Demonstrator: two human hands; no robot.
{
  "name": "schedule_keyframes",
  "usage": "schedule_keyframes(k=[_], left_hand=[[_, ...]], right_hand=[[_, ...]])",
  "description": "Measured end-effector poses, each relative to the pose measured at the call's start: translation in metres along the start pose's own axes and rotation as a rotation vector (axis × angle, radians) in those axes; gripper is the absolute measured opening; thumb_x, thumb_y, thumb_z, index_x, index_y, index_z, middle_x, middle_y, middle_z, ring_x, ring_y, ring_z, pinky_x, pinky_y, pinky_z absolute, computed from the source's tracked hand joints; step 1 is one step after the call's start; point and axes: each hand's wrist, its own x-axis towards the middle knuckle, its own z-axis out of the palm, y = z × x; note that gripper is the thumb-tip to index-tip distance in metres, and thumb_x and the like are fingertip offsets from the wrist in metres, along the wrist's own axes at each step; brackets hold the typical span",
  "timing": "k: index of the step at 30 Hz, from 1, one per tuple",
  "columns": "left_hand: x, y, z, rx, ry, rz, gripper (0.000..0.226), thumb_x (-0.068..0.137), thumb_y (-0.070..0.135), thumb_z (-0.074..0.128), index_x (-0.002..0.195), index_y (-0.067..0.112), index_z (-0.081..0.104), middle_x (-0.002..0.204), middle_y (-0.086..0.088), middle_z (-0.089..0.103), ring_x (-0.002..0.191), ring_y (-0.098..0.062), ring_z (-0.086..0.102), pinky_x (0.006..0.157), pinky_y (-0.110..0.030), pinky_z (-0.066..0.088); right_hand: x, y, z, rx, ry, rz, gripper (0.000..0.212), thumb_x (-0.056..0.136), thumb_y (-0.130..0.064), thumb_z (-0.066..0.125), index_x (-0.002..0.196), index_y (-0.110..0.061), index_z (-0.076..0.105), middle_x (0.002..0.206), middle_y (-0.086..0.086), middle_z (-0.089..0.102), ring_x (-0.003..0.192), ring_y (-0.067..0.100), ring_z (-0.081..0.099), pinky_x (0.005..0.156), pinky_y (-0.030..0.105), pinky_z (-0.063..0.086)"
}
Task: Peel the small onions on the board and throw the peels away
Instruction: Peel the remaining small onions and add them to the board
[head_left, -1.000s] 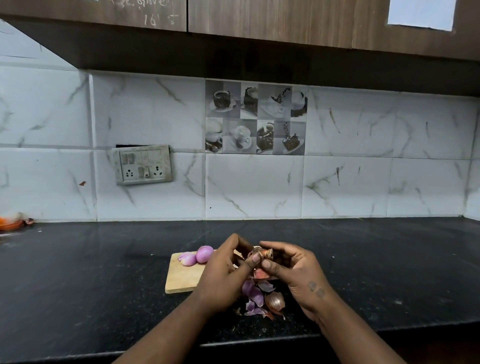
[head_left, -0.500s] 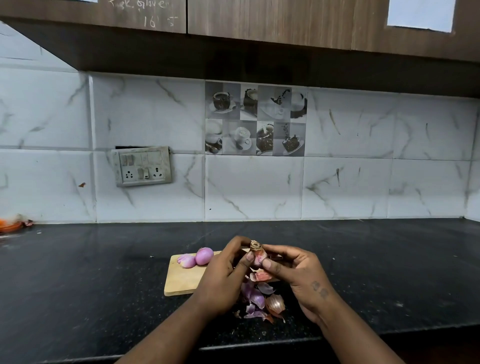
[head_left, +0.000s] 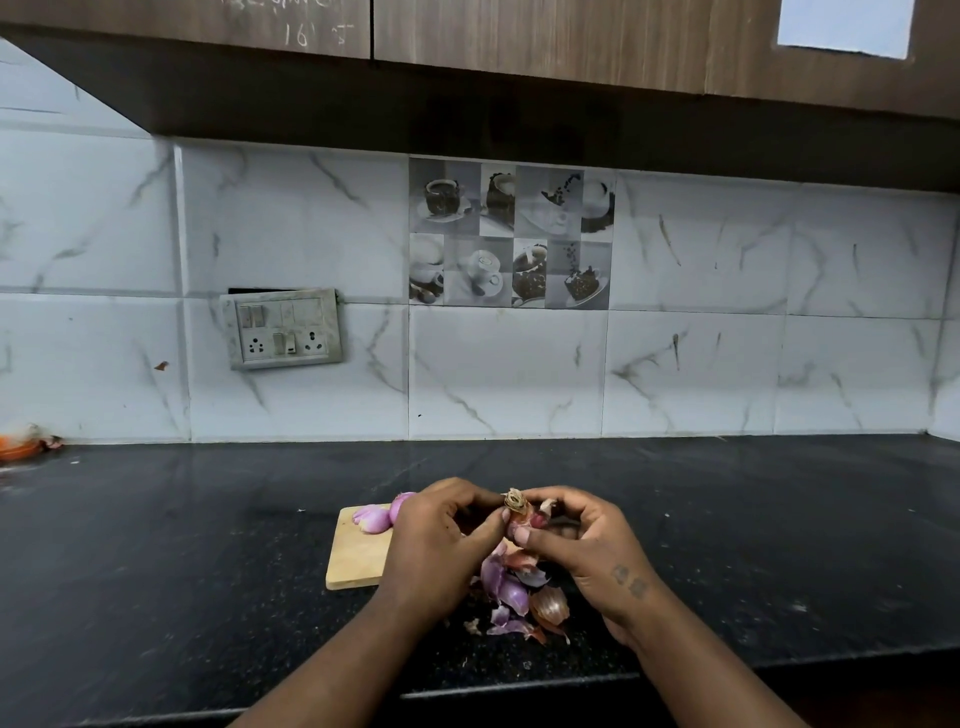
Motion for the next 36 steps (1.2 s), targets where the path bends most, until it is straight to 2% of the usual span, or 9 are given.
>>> schedule_keyframes(k=[4, 9, 13, 17, 21, 26, 32, 36], left_hand=[[0.0009, -0.0008, 0.0009, 0.015, 0.018, 0.036, 0.011, 0.084, 0.014, 0.081, 0.083, 0.025, 0.08, 0.076, 0.011, 0.071, 0.073, -0.012, 0.069, 0.064, -0.032, 0.056], [0.0004, 0.0011, 0.0009, 0.086, 0.06, 0.091, 0.012, 0.082, 0.011, 0.08, 0.08, 0.023, 0.079, 0.073, 0.012, 0.07, 0.07, -0.01, 0.068, 0.061, -0.027, 0.055], [0.0027, 0.0025, -0.001, 0.094, 0.083, 0.082, 0.017, 0.081, 0.008, 0.079, 0.079, 0.025, 0.078, 0.074, 0.014, 0.07, 0.071, -0.01, 0.068, 0.062, -0.024, 0.055], [0.0033, 0.0028, -0.0006, 0.054, 0.051, 0.082, 0.017, 0.086, 0.01, 0.078, 0.083, 0.026, 0.077, 0.079, 0.013, 0.071, 0.076, -0.012, 0.069, 0.067, -0.029, 0.057], [0.0007, 0.0058, -0.0004, 0.039, 0.015, 0.137, 0.015, 0.09, 0.013, 0.077, 0.096, 0.026, 0.081, 0.088, 0.015, 0.074, 0.086, -0.009, 0.071, 0.073, -0.023, 0.056], [0.002, 0.0012, -0.0015, 0.061, 0.016, 0.13, 0.012, 0.087, 0.013, 0.08, 0.091, 0.024, 0.082, 0.082, 0.015, 0.074, 0.081, -0.009, 0.072, 0.07, -0.029, 0.058], [0.0012, 0.0044, -0.0019, 0.11, 0.037, 0.211, 0.009, 0.085, 0.014, 0.079, 0.088, 0.022, 0.08, 0.081, 0.015, 0.073, 0.076, -0.006, 0.071, 0.065, -0.03, 0.058], [0.0029, 0.0064, -0.0005, 0.174, 0.073, 0.249, 0.007, 0.084, 0.017, 0.074, 0.085, 0.023, 0.077, 0.08, 0.016, 0.071, 0.075, -0.003, 0.068, 0.065, -0.03, 0.056]], right_hand=[[0.0011, 0.0004, 0.0006, -0.01, -0.016, -0.035, 0.031, 0.077, 0.001, 0.084, 0.102, -0.017, 0.08, 0.099, 0.017, 0.079, 0.093, 0.031, 0.076, 0.085, 0.041, 0.062], [0.0005, -0.0003, 0.0012, -0.006, -0.02, -0.071, 0.029, 0.077, 0.001, 0.083, 0.102, -0.014, 0.08, 0.097, 0.014, 0.08, 0.092, 0.026, 0.076, 0.079, 0.033, 0.06], [0.0002, -0.0011, 0.0025, -0.007, -0.029, -0.059, 0.03, 0.077, 0.004, 0.082, 0.103, -0.013, 0.081, 0.099, 0.014, 0.08, 0.097, 0.032, 0.076, 0.086, 0.04, 0.06], [0.0011, -0.0013, 0.002, 0.048, -0.019, -0.006, 0.031, 0.079, 0.001, 0.08, 0.106, -0.014, 0.08, 0.103, 0.013, 0.08, 0.104, 0.035, 0.074, 0.095, 0.047, 0.058], [0.0017, -0.0011, 0.0022, 0.04, 0.005, 0.011, 0.03, 0.083, 0.001, 0.076, 0.107, -0.016, 0.08, 0.103, 0.014, 0.08, 0.104, 0.035, 0.074, 0.093, 0.045, 0.058], [0.0021, -0.0014, 0.0034, -0.045, -0.008, -0.012, 0.028, 0.085, -0.001, 0.076, 0.105, -0.019, 0.081, 0.103, 0.007, 0.08, 0.101, 0.026, 0.075, 0.095, 0.045, 0.058], [0.0029, -0.0009, 0.0024, -0.06, -0.043, -0.028, 0.026, 0.089, -0.001, 0.072, 0.107, -0.017, 0.081, 0.105, 0.008, 0.08, 0.104, 0.03, 0.075, 0.095, 0.047, 0.057], [0.0007, -0.001, 0.0043, -0.085, -0.074, -0.047, 0.028, 0.09, 0.0, 0.068, 0.107, -0.018, 0.081, 0.106, 0.007, 0.08, 0.104, 0.028, 0.075, 0.092, 0.041, 0.057]])
